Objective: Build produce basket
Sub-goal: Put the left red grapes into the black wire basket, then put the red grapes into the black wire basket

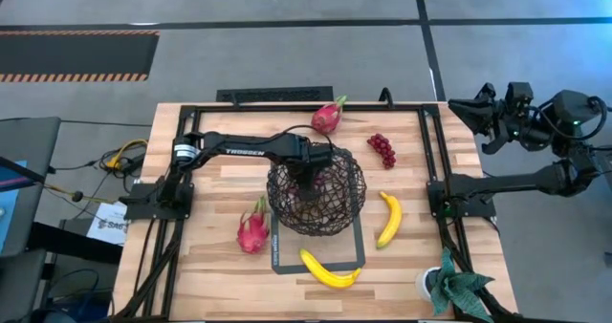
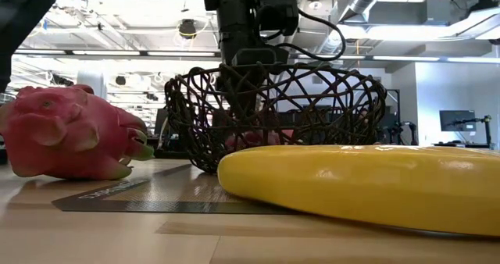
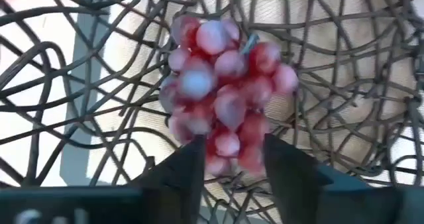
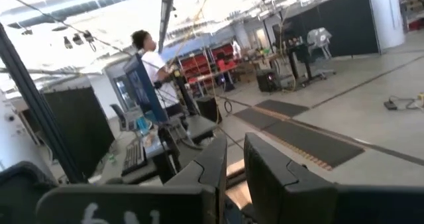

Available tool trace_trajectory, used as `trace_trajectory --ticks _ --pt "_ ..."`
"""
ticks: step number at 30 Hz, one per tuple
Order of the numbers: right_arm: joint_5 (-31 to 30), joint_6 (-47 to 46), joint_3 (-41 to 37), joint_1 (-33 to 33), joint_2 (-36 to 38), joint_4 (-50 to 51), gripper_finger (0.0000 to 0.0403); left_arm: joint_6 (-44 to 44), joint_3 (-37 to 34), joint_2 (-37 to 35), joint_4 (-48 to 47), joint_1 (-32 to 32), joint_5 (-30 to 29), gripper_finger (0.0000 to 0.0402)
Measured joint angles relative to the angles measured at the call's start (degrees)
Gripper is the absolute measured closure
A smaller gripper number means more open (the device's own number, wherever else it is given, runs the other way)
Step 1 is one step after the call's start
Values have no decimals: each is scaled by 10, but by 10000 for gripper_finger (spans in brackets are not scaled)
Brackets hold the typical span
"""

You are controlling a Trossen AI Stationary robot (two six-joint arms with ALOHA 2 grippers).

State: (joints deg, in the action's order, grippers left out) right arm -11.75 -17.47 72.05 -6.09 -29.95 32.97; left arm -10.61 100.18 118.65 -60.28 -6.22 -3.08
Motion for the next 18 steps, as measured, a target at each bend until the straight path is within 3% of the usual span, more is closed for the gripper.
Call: trace_trajectory --ticks 8,18 --pt "0 -27 0 0 -6 86 328 -47 46 -1 -22 -14 8 179" --pt "-87 -216 25 -1 -86 391 264 42 221 -2 -118 -30 -1 172"
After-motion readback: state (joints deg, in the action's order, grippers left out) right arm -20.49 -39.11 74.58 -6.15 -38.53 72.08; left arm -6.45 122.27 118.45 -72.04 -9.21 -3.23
